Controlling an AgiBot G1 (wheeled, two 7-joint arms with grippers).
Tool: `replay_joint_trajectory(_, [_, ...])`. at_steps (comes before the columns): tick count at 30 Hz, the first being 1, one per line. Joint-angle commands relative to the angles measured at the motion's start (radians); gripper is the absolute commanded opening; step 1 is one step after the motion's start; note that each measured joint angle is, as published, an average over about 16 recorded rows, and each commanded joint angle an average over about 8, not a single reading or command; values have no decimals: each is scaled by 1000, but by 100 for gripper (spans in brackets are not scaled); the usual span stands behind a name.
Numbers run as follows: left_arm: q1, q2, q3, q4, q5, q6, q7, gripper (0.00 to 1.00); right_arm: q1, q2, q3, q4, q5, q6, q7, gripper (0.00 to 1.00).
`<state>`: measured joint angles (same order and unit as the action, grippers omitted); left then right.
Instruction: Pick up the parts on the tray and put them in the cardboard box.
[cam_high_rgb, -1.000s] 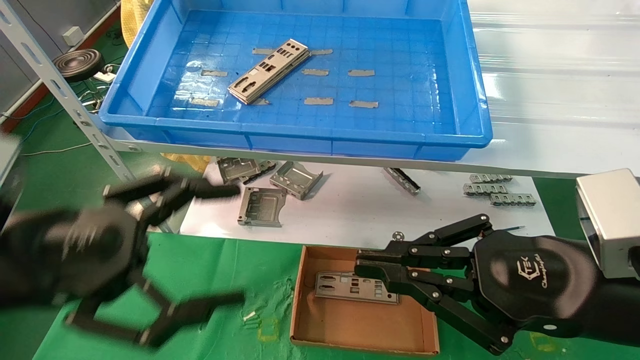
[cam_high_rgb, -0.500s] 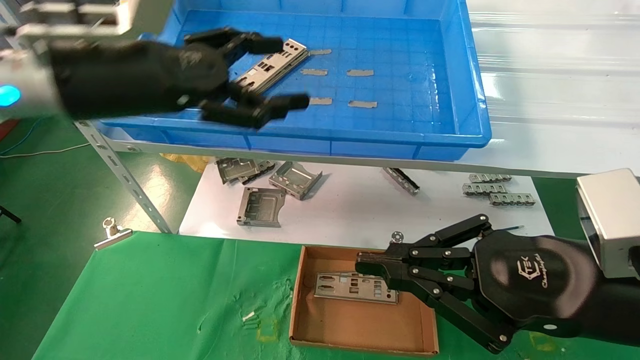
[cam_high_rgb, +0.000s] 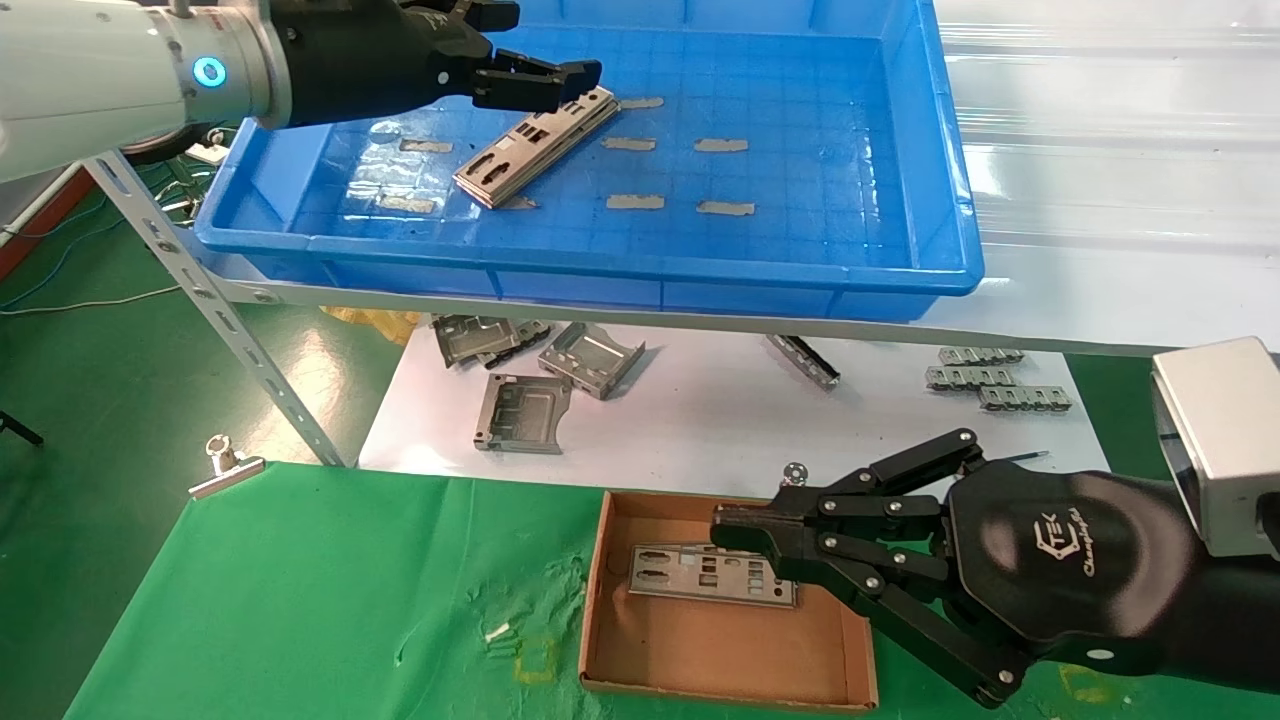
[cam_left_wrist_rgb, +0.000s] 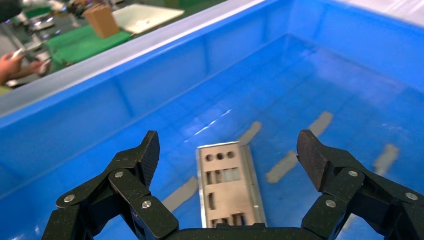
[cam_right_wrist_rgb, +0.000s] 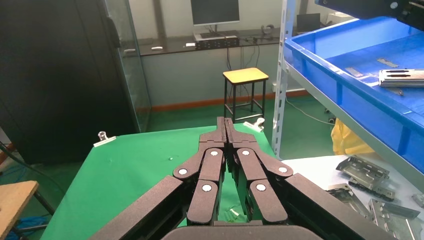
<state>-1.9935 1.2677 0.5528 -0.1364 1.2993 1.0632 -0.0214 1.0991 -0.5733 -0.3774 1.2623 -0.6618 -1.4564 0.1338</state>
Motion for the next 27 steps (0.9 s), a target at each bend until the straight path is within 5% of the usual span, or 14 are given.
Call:
replay_joint_trajectory(1, [-15,22,8,38,14,-37,2,100,0,0,0,0,0,0,0,0])
replay_joint_trajectory(3, [-25,30,15,57,24,-39,-1,100,0,0,0,0,0,0,0,2])
replay_joint_trajectory(4, [-29,33,18,66,30,-38,-2,100,0,0,0,0,0,0,0,12])
replay_joint_trajectory(11, [-44,41,39,107,58,-18,-14,100,0,0,0,0,0,0,0,97])
replay_joint_trajectory(14, [-47,42,43,114,64,-12,-16,100,0,0,0,0,0,0,0,100])
replay_joint_trajectory(16, [-49,43,46,118,68,-9,-16,91,0,0,0,0,0,0,0,100])
replay_joint_trajectory(18, [-50,43,49,121,72,-7,-17,75,0,0,0,0,0,0,0,100])
replay_joint_trajectory(23, [-50,47,54,128,80,-14,-21,17,0,0,0,0,0,0,0,100])
replay_joint_trajectory(27, [-48,50,58,130,84,-24,-23,0,0,0,0,0,0,0,0,100])
